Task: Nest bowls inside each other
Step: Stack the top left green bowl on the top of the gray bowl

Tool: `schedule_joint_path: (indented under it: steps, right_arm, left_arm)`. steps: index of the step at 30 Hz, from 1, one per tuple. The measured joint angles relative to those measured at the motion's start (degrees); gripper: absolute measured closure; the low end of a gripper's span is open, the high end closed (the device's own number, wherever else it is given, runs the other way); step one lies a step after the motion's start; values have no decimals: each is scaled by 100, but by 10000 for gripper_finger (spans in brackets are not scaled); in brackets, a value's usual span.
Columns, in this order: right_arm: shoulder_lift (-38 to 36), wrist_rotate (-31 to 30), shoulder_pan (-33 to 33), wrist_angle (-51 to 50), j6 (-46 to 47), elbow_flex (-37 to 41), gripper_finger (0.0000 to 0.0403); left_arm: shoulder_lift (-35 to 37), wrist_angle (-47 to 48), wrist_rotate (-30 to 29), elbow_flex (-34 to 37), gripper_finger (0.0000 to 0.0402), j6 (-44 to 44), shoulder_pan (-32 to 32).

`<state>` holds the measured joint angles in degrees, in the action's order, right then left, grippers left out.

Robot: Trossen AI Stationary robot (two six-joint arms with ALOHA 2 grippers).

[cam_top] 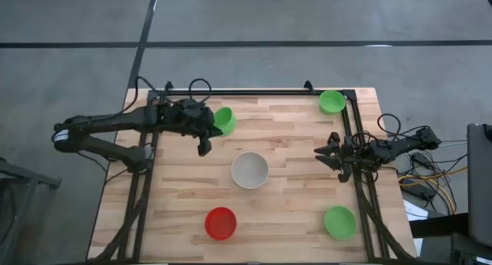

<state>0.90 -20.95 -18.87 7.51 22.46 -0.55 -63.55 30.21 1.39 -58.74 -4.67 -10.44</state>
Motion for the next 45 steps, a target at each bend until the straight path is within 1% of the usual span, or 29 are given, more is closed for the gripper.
schedule_joint_path:
  steps: [7,15,30,40,45]
  right_arm:
    - [0,-1,0,0,0,1,271]
    - [-1,0,0,0,0,1,271]
    - [-1,0,1,0,0,1,271]
    - [0,0,0,0,0,1,271]
    - [1,-2,1,0,0,0,271]
  left_arm:
    - [0,-467,-343,1,394,1,543]
    - [-169,-828,-461,2,394,-23,940]
    - [-927,-1054,-470,-51,394,-128,1171]
    - [-1378,-1072,-339,-279,394,-7,1218]
    - [-1621,-1202,-174,-286,394,-28,1240]
